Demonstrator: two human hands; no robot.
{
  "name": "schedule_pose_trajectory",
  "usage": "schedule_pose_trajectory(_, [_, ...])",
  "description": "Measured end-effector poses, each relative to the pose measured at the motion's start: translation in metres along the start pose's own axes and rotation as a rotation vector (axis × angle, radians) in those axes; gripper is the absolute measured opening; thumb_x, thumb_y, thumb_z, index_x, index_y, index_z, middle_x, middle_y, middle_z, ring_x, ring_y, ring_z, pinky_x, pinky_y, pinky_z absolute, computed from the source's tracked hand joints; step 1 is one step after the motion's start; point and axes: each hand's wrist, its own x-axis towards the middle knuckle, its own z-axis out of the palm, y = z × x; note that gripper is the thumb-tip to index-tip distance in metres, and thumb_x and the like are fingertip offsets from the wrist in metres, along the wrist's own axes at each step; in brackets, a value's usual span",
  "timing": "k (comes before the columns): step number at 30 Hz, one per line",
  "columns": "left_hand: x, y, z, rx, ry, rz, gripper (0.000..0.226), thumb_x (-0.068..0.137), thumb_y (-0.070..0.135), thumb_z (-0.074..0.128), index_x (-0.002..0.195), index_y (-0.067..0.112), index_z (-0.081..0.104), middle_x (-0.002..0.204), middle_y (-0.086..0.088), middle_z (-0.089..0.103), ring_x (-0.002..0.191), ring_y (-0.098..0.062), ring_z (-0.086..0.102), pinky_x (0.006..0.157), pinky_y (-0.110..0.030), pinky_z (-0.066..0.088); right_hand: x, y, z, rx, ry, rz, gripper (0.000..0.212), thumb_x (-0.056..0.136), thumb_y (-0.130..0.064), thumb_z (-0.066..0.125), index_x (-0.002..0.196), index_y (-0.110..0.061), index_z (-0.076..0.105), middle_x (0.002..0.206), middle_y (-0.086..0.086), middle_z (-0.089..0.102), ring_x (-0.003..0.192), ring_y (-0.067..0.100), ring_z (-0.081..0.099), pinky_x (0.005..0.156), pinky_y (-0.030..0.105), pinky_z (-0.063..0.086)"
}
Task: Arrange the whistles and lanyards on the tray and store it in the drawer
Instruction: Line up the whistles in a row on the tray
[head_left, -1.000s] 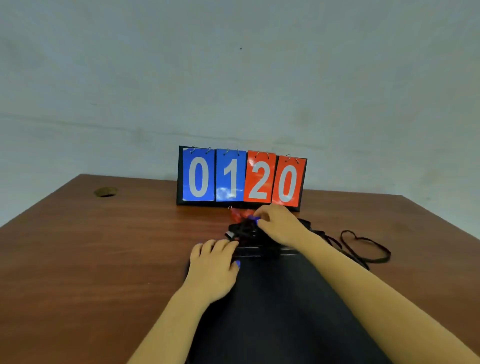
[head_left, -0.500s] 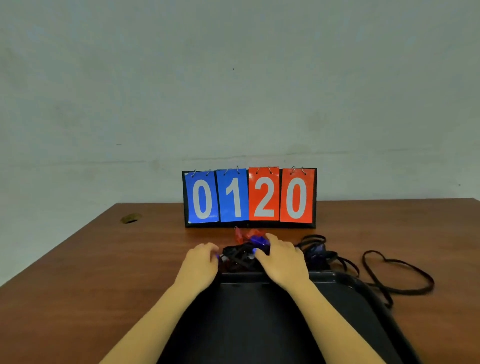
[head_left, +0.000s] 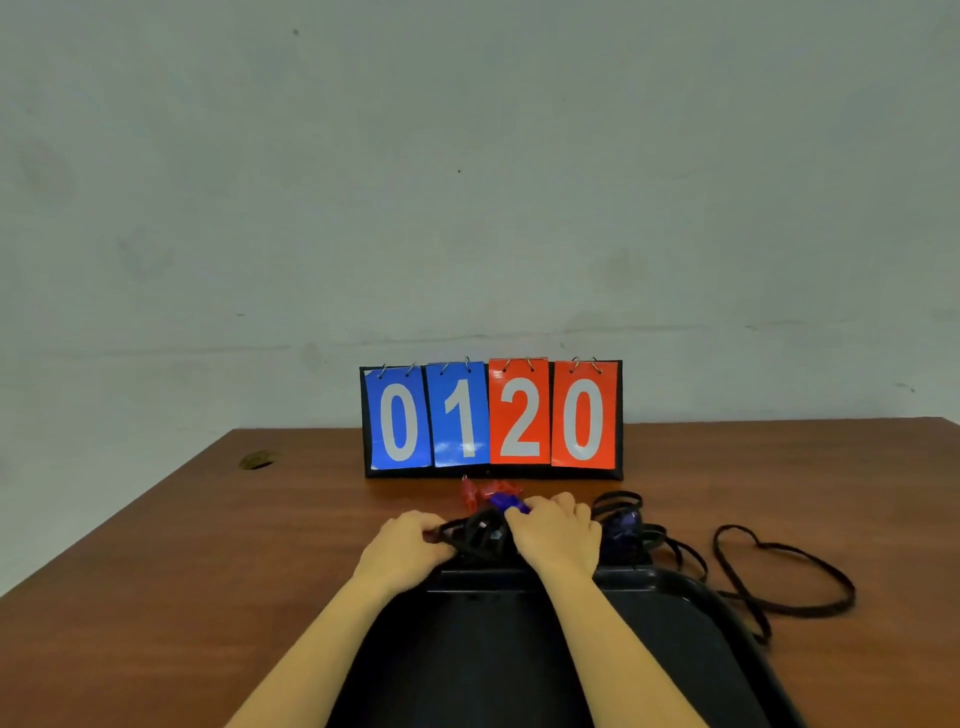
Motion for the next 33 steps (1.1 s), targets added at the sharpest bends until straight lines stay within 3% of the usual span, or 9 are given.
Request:
schedule_pose_trajectory(6, [-0.005,-0.009,0.010,0.012,0.113,0.077,0.008,0.081,0.038,0.057,0.087,0.036,0.053,0.092,0.012,0.062,0.087,-0.005,0.058,0.078,-0.030,0.049,-0.002,0.000,0.004,0.022,0.125,0.000,0.034,0.092,-0.039,0.041,0.116,-0.023,0.061,0.120,0.003,0.055,0.114,0.024,0.046,0.094,0.036,0.035])
schedule_pose_trajectory(9, [-0.001,-0.014,0.012,-0.034,0.158,0.099,0.010,0.085,0.033,0.057,0.093,0.032,0.051,0.093,0.015,0.060,0.087,-0.004,0.057,0.073,-0.025,0.046,-0.004,0.001,0.005,0.088,0.242,-0.004,0.030,0.095,-0.037,0.038,0.106,-0.018,0.058,0.099,0.002,0.064,0.096,0.022,0.057,0.084,0.035,0.041])
schedule_pose_trajectory(12, [0.003,-0.021,0.013,-0.172,0.208,0.104,0.012,0.088,0.022,0.055,0.096,0.030,0.051,0.093,0.013,0.061,0.084,-0.006,0.058,0.076,-0.029,0.050,-0.005,0.002,0.007,0.140,0.360,0.010,0.026,0.095,-0.034,0.037,0.107,-0.017,0.053,0.088,0.003,0.066,0.083,0.023,0.061,0.081,0.035,0.044])
schedule_pose_trajectory(18, [0.011,-0.023,0.006,-0.438,0.452,0.011,0.014,0.089,0.008,0.056,0.100,0.014,0.059,0.101,0.000,0.059,0.092,-0.010,0.052,0.077,-0.020,0.039,-0.005,0.003,0.010,0.116,0.520,-0.011,0.024,0.095,-0.033,0.042,0.109,-0.019,0.055,0.076,-0.004,0.055,0.073,0.016,0.054,0.085,0.033,0.042])
schedule_pose_trajectory(23, [0.014,-0.026,-0.004,-0.810,0.528,-0.203,0.010,0.087,0.010,0.059,0.096,0.014,0.060,0.100,-0.007,0.063,0.086,-0.021,0.061,0.079,-0.034,0.051,-0.005,0.004,0.014,0.052,0.532,-0.024,0.023,0.095,-0.035,0.041,0.109,-0.021,0.054,0.076,-0.008,0.055,0.074,0.012,0.053,0.097,0.036,0.041])
schedule_pose_trajectory(26, [0.013,-0.023,-0.016,-0.976,0.559,-0.260,0.014,0.088,0.008,0.057,0.101,0.014,0.060,0.104,-0.006,0.061,0.094,-0.022,0.058,0.084,-0.036,0.049,-0.005,0.004,0.015,0.032,0.528,-0.020,0.022,0.095,-0.034,0.041,0.107,-0.021,0.055,0.079,-0.006,0.058,0.078,0.013,0.057,0.101,0.037,0.037])
schedule_pose_trajectory(28, [0.008,-0.027,-0.024,-0.826,0.613,-0.213,0.017,0.089,0.012,0.057,0.105,0.016,0.062,0.101,0.000,0.059,0.096,-0.018,0.054,0.084,-0.031,0.044,-0.006,0.003,0.016,0.007,0.541,-0.017,0.023,0.095,-0.034,0.040,0.107,-0.021,0.055,0.083,-0.004,0.063,0.082,0.015,0.059,0.101,0.037,0.036])
schedule_pose_trajectory(30, [0.000,-0.035,-0.035,-0.556,0.686,-0.060,0.017,0.088,0.016,0.059,0.104,0.018,0.063,0.096,0.003,0.061,0.095,-0.017,0.057,0.082,-0.033,0.045,-0.006,0.001,0.016,-0.011,0.553,-0.029,0.024,0.096,-0.033,0.040,0.108,-0.020,0.055,0.088,-0.002,0.065,0.087,0.017,0.059,0.100,0.036,0.035])
schedule_pose_trajectory(33, [-0.014,-0.044,-0.053,0.161,0.815,0.361,0.018,0.077,0.014,0.070,0.096,0.017,0.069,0.085,0.000,0.065,0.079,-0.020,0.061,0.073,-0.038,0.047,-0.005,0.000,0.017,-0.017,0.565,-0.046,0.024,0.096,-0.033,0.040,0.110,-0.020,0.054,0.088,-0.002,0.064,0.087,0.017,0.059,0.098,0.036,0.036])
